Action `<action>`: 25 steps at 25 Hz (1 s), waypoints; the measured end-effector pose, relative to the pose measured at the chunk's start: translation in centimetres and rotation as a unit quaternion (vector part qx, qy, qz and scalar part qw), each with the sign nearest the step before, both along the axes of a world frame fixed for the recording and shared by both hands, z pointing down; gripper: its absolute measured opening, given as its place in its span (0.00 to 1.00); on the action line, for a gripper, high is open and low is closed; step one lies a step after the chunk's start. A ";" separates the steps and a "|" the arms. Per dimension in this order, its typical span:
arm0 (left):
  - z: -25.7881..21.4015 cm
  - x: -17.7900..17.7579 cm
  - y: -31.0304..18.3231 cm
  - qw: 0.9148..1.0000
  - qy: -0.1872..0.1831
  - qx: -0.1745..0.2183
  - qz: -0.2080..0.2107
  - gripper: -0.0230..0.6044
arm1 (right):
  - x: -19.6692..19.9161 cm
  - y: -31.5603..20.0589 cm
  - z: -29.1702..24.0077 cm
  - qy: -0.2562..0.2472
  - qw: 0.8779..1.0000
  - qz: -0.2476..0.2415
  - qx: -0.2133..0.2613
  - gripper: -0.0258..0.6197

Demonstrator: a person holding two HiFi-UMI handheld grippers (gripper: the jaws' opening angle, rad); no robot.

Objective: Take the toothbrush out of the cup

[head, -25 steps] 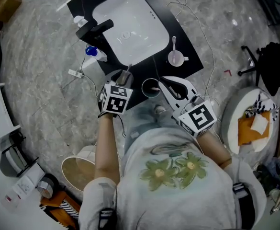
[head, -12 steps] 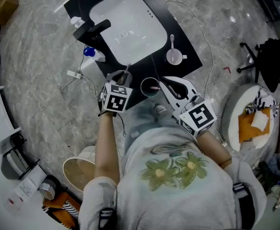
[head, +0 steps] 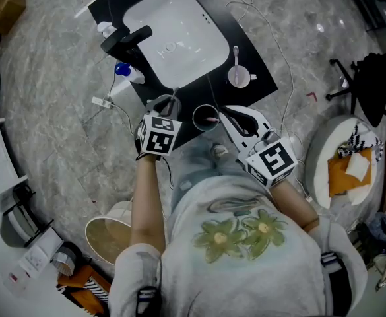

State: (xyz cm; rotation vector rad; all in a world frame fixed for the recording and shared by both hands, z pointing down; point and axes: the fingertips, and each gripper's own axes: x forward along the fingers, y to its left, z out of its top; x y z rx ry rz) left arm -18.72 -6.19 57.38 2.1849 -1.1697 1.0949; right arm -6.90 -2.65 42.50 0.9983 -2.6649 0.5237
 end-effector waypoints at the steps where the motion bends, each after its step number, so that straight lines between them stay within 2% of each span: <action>1: -0.2 0.0 0.0 1.000 0.002 0.002 -0.003 0.14 | 0.0 0.1 -0.1 -0.001 1.000 0.000 0.000 0.11; 11: -4.1 0.3 0.8 0.999 0.021 0.037 -0.029 0.14 | 0.4 0.8 -0.9 -0.006 1.000 -0.009 0.012 0.11; 17: -8.3 0.9 1.7 0.994 0.062 0.062 -0.059 0.14 | 1.0 1.4 -1.6 -0.010 1.000 -0.015 0.020 0.11; 25: -13.8 1.3 3.7 0.982 0.132 0.098 -0.098 0.14 | 1.6 2.7 -2.8 -0.014 0.999 -0.037 0.032 0.11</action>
